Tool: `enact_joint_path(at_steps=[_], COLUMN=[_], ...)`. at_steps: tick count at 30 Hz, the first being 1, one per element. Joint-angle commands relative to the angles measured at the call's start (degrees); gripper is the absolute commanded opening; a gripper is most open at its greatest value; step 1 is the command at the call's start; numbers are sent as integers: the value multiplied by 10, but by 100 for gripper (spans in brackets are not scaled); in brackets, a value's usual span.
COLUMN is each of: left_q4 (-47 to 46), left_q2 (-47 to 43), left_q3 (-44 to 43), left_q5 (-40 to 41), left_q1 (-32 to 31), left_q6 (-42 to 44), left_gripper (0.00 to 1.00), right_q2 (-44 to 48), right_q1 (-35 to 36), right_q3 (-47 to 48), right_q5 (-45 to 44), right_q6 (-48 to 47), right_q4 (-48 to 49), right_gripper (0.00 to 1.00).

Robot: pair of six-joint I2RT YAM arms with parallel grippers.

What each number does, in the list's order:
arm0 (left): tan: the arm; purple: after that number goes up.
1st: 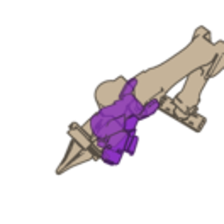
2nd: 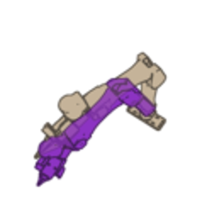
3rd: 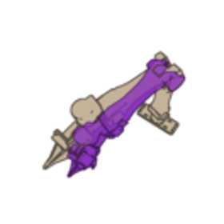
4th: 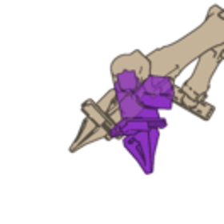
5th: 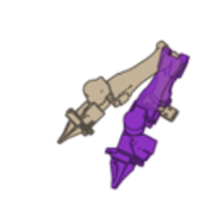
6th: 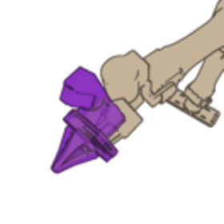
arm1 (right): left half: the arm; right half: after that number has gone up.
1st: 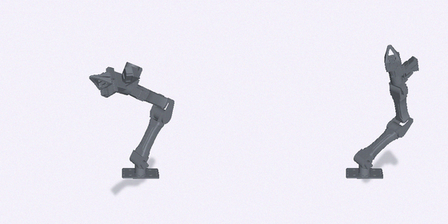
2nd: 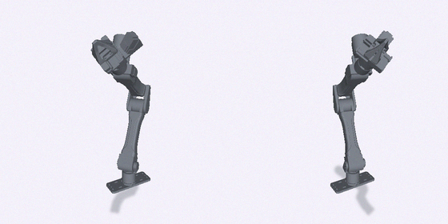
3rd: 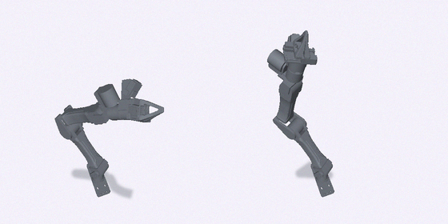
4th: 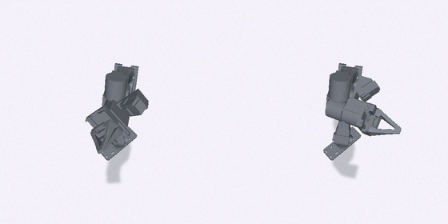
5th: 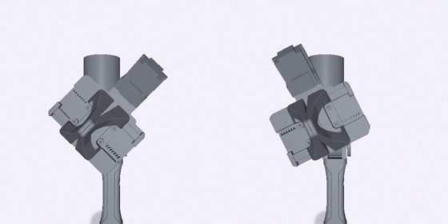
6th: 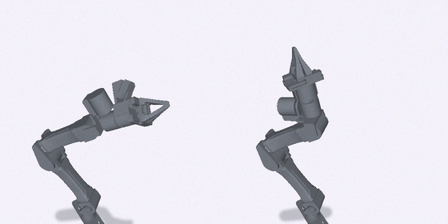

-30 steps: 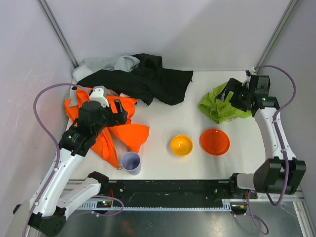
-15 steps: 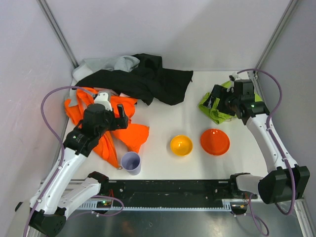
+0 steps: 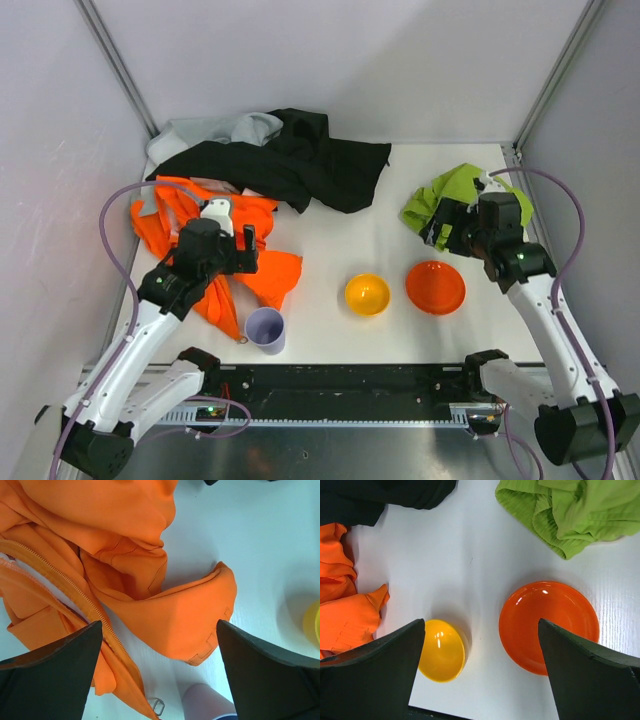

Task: Pick out a specific cloth from the pile

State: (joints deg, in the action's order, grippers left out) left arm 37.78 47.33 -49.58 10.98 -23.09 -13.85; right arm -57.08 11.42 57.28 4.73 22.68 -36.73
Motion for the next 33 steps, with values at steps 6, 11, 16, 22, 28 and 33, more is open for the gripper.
enact_joint_path(at_steps=[6, 11, 16, 22, 28, 33], left_q4=[-12, -12, -12, -15, -26, -53], left_q2=[-37, -42, -53, -72, -102, -137], left_q3=[22, 6, -22, -54, -63, -49], left_q5=[29, 36, 35, 33, 23, 5], left_q1=[-2, -2, -2, -2, -2, -2], left_q6=[41, 35, 21, 13, 20, 27], left_gripper=[100, 100, 100, 100, 100, 100], right_q2=[140, 198, 234, 252, 265, 269], right_q1=[0, 0, 0, 0, 0, 0], right_q3=[-29, -31, -33, -33, -33, -33], right_q5=[-67, -72, -74, -71, -69, -60], right_q6=[-8, -9, -15, -17, -25, -39], right_q4=[-27, -18, 0, 9, 21, 33], right_gripper=[99, 99, 99, 99, 99, 99])
